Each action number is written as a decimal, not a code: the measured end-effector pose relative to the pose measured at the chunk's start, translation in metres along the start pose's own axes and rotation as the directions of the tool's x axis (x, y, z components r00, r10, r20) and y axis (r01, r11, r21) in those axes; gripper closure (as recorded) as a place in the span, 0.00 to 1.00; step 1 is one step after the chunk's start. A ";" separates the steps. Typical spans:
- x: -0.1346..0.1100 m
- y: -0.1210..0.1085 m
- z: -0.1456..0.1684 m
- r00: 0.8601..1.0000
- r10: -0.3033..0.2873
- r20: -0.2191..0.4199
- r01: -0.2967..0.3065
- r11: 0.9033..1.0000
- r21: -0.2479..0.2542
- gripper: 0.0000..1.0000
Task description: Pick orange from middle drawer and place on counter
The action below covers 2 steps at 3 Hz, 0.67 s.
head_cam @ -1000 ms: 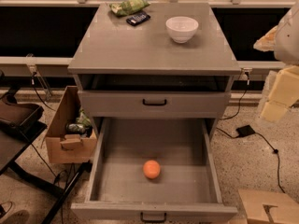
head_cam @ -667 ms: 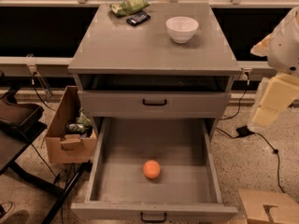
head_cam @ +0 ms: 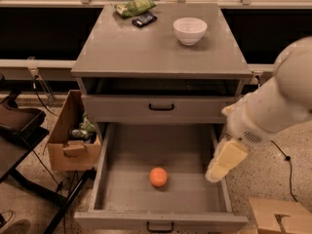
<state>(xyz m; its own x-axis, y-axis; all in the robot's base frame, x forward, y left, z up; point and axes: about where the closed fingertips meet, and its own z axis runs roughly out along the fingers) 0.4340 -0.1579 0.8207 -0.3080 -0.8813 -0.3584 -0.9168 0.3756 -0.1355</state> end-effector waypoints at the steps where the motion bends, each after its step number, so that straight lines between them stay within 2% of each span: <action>1: -0.008 0.003 0.064 0.996 0.041 0.085 -0.039 0.999 -0.020 0.00; 2: -0.026 0.002 0.129 0.979 0.079 0.187 -0.074 0.997 -0.035 0.00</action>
Offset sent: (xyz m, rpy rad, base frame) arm 0.1490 0.0986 -0.1303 0.4164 -0.3764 -0.1648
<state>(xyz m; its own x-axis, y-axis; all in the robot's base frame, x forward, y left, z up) 0.4732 -0.0971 0.7107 -0.3268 -0.7795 -0.5344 -0.8998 0.4296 -0.0764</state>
